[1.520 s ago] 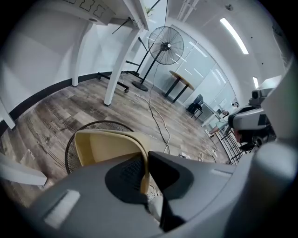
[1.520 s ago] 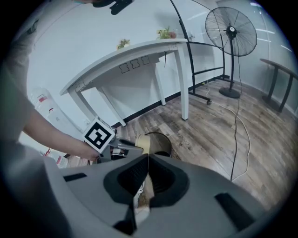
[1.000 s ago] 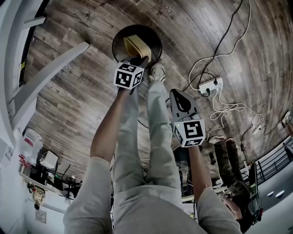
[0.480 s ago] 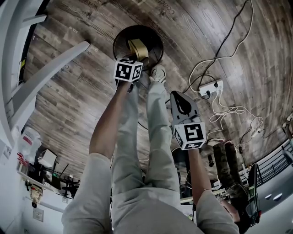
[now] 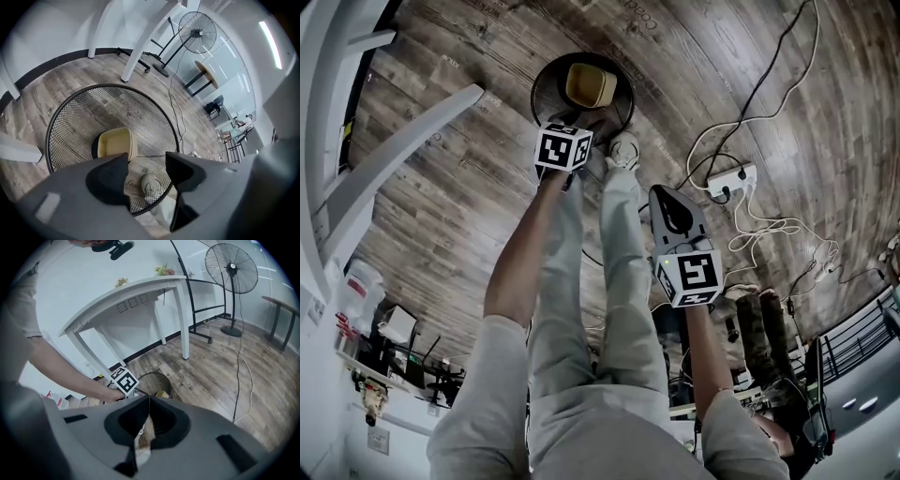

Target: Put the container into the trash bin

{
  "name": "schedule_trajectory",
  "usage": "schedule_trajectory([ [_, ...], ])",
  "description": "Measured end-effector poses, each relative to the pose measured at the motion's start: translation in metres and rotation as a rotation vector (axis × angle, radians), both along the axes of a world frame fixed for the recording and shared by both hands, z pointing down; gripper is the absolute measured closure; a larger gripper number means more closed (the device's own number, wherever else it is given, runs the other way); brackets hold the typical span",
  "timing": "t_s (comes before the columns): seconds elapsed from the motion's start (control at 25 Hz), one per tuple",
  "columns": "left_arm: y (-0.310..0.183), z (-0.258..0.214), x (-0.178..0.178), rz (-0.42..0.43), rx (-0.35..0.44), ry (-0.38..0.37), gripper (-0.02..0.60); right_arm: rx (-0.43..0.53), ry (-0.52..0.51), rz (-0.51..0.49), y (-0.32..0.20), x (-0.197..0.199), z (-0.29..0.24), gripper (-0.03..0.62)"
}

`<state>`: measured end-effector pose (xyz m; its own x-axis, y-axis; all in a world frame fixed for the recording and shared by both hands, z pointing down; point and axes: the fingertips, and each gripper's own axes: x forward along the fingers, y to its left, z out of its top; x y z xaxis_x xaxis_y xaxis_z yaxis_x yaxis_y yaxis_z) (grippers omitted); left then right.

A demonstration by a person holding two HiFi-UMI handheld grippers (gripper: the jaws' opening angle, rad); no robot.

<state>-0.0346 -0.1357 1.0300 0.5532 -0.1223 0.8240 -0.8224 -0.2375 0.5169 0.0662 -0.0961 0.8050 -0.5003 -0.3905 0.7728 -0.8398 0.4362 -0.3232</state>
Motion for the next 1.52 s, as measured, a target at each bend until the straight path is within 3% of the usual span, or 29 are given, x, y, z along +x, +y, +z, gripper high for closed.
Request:
schedule_trajectory([
  [0.32, -0.005, -0.029, -0.007, -0.051, 0.059, 0.017, 0.331, 0.017, 0.0, -0.003, -0.009, -0.002, -0.01, 0.579],
  [0.64, -0.012, -0.084, -0.016, -0.053, 0.185, 0.041, 0.339, 0.045, -0.003, -0.011, -0.019, -0.01, -0.023, 0.579],
  [1.24, -0.002, -0.202, -0.032, -0.069, 0.372, 0.086, 0.433, 0.09, -0.014, -0.035, -0.029, -0.033, -0.043, 0.579],
  [1.52, 0.002, -0.25, -0.046, -0.088, 0.446, 0.066, 0.497, 0.114, -0.008, -0.042, -0.038, -0.039, -0.055, 0.579],
])
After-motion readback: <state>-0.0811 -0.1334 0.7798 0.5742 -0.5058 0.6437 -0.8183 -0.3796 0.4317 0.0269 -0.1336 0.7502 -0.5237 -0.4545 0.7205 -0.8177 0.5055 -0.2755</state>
